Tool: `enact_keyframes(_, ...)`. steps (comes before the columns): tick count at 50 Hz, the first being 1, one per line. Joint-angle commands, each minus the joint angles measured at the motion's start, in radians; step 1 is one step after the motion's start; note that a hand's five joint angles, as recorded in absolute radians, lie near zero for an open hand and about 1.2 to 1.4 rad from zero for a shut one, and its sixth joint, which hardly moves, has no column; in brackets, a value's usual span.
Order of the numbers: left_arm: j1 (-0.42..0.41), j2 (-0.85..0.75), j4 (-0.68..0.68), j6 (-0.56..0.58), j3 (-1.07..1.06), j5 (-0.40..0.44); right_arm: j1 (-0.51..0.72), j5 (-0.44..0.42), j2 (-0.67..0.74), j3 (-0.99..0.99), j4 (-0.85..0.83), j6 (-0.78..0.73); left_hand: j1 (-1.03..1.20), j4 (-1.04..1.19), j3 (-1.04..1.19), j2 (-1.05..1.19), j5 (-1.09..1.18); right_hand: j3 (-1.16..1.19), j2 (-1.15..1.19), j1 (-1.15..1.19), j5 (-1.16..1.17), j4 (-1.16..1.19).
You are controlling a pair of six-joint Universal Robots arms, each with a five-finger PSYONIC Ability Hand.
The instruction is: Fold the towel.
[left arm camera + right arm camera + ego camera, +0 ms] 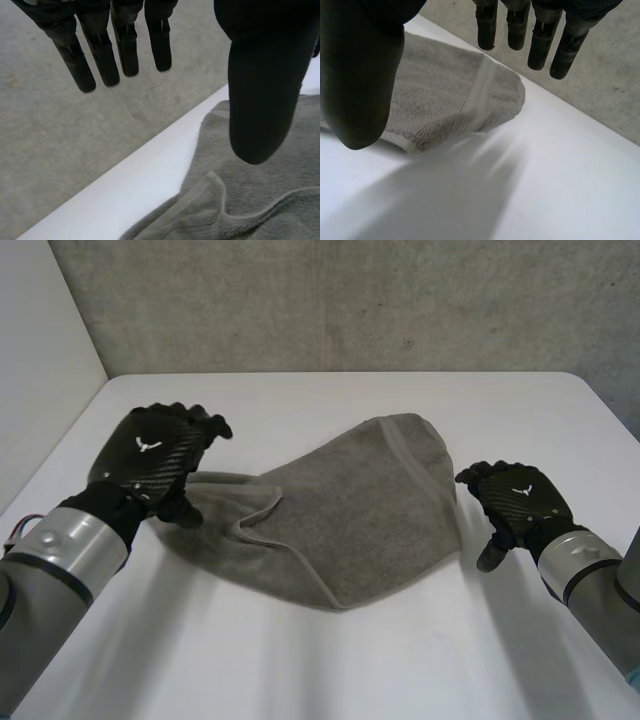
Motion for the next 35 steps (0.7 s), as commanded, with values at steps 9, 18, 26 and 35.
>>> enact_keyframes(9, -0.05, -0.404, -0.154, 0.216, 0.306, 0.018, 0.02, 0.002, 0.031, 0.005, 0.002, -0.003, 0.194, 0.194, 0.194, 0.194, 0.193, -0.077, -0.077, -0.054, -0.062, -0.091)
enact_keyframes(18, -0.058, -0.552, -0.151, 0.387, 0.402, 0.026, 0.02, 0.002, 0.031, 0.008, 0.002, -0.003, 0.202, 0.203, 0.203, 0.203, 0.202, -0.077, -0.077, -0.054, -0.062, -0.091)
enact_keyframes(26, -0.065, -0.615, -0.149, 0.438, 0.436, 0.05, 0.02, 0.002, 0.034, 0.008, 0.002, -0.005, 0.357, 0.358, 0.358, 0.358, 0.357, -0.077, -0.077, -0.054, -0.062, -0.091)
enact_keyframes(35, -0.078, -0.667, -0.149, 0.439, 0.494, 0.07, 0.02, 0.002, 0.044, 0.008, 0.002, -0.009, 0.428, 0.429, 0.429, 0.429, 0.428, -0.077, -0.077, -0.054, -0.062, -0.091)
